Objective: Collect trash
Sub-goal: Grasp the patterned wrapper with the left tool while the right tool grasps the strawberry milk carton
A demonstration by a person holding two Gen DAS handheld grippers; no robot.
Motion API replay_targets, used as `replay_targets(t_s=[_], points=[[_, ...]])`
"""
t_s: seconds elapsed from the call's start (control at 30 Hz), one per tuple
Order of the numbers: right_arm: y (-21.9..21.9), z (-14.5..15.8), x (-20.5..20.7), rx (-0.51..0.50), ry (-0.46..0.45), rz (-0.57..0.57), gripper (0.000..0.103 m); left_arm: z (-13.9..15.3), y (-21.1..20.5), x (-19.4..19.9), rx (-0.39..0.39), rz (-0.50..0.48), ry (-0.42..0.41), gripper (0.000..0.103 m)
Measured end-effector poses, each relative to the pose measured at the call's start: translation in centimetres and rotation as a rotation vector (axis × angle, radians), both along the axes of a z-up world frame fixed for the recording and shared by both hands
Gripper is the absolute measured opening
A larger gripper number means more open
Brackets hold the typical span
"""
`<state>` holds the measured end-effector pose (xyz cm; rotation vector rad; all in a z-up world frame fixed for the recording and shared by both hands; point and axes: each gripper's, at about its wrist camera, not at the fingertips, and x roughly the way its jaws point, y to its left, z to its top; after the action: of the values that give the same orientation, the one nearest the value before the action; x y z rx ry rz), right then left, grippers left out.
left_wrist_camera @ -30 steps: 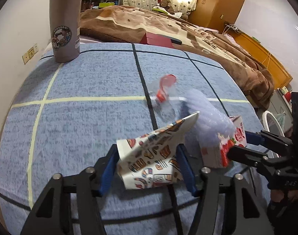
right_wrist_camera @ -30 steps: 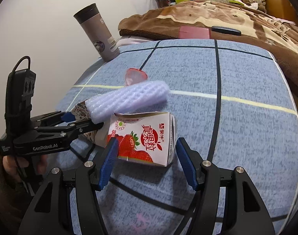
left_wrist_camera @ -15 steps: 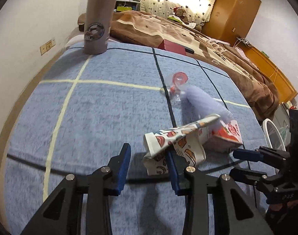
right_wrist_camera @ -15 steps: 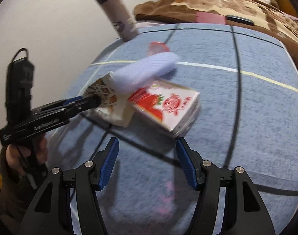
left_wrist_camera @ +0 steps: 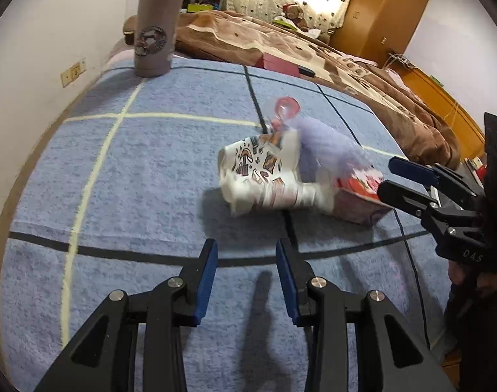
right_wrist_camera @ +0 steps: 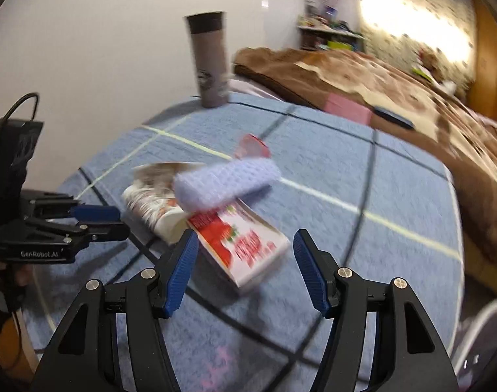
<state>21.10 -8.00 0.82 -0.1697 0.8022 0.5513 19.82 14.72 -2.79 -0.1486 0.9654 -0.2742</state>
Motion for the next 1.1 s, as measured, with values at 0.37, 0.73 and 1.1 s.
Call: replay_targets(t_s=[0.37,0.73,1.1], points=[[1.0,-0.7,1.5,-0.006,0.046,0.098,0.065,1.6,0.7,2.0,0.044,-0.004,-0.074,0.069],[1.6,-1.0,2.2,-0.124,0.039,0.143,0.066,1.0,0.4,5.1,0.019,-0.057,-0.044,0.076],[1.6,-2.7,3.4,-0.206,0.104,0.094,0.067,-1.0,-0.9,7.1,0.035,-0.131,0.010,0.076]])
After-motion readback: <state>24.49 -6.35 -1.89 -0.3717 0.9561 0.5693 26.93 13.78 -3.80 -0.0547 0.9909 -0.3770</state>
